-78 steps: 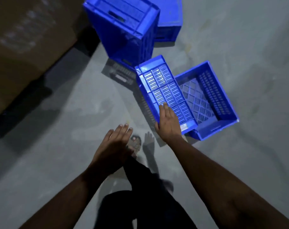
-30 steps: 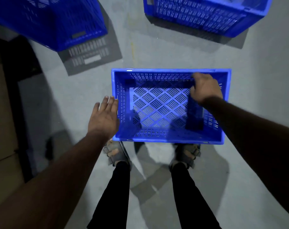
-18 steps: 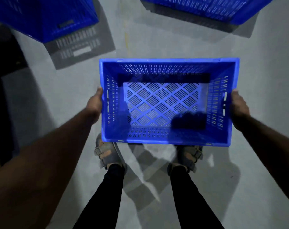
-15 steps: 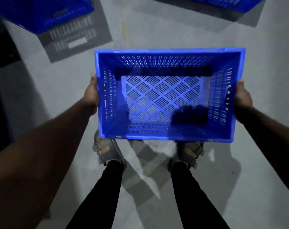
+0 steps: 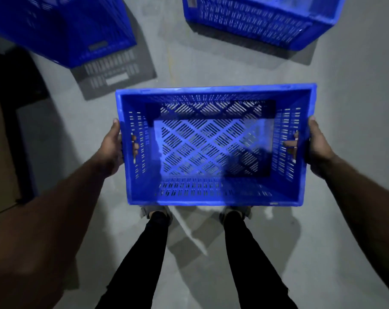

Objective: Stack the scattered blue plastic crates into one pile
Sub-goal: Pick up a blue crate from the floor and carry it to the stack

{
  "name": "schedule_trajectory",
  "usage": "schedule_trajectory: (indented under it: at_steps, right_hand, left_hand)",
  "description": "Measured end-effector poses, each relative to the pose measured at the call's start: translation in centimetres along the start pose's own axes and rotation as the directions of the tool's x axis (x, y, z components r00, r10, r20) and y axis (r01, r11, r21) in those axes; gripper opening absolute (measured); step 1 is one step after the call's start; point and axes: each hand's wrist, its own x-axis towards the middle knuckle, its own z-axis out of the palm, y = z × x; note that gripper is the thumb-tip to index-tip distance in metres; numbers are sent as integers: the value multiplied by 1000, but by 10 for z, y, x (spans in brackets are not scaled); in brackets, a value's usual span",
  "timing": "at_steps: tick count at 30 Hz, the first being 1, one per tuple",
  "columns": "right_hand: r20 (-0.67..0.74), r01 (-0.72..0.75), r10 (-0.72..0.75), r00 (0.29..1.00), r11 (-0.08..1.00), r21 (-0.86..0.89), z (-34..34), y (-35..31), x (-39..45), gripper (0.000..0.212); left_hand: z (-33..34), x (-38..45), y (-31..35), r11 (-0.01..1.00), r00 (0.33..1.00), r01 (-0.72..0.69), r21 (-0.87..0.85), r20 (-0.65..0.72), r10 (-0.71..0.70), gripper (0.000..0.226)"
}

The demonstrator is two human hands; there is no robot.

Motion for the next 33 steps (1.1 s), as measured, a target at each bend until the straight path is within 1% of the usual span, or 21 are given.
schedule_trajectory:
  at_steps: [2,4,5,7,9,11,12,14,16,19,22,25,27,30,33]
  right_hand:
    - [55,-18,20,998,999,-42,-8,-22,-47,81]
    - [110,-13,14,994,1000,-16,-15,-41,-89,88]
    - [109,-9,8,994,1000,10,-17,-50,-112,88]
    - [101,-4,-3,995,997,73,-21,-66,-157,81]
    - [123,-31,14,992,990,135,-27,-73,-199,78]
    - [146,-47,21,989,982,181,-34,-77,-239,77]
    - [135,-43,18,991,981,187,-37,-80,-259,77]
    - [70,-5,-8,998,982,188,-43,-85,-298,77]
    - [11,30,-34,999,970,242,-54,-92,-332,73]
    - [-28,55,-48,998,929,367,-86,-97,-371,67]
    - [-71,47,-19,997,907,418,-129,-96,-399,68]
    - [-121,71,-15,992,882,465,-180,-91,-419,72]
    - [-166,89,-10,986,876,475,-216,-86,-424,72]
    - [-238,120,-6,971,876,467,-270,-82,-429,65]
    - [-268,118,11,963,879,461,-318,-92,-423,66]
  left_hand:
    - [-14,-48,21,1000,999,0,-25,32,0,72]
    - [-25,-98,42,993,997,-27,-113,65,34,67]
    - [-28,-123,54,985,997,-27,-168,68,39,67]
    - [-36,-169,74,973,996,-35,-227,70,52,65]
    - [-43,-210,90,980,993,-44,-197,101,65,63]
    - [-46,-247,103,993,991,-35,-109,121,48,61]
    - [-45,-264,111,996,992,-45,-71,111,53,59]
    - [-40,-295,131,996,992,-81,-27,95,83,57]
    - [-24,-324,157,996,991,-88,0,100,88,57]
    - [9,-354,198,993,984,-99,58,154,89,58]
    - [58,-377,232,981,978,-120,150,186,91,61]
    - [120,-396,258,969,972,-133,207,217,87,65]
    - [168,-402,270,959,965,-155,238,242,96,66]
    - [241,-412,279,937,956,-179,300,280,93,67]
    - [297,-413,293,926,957,-183,331,275,91,68]
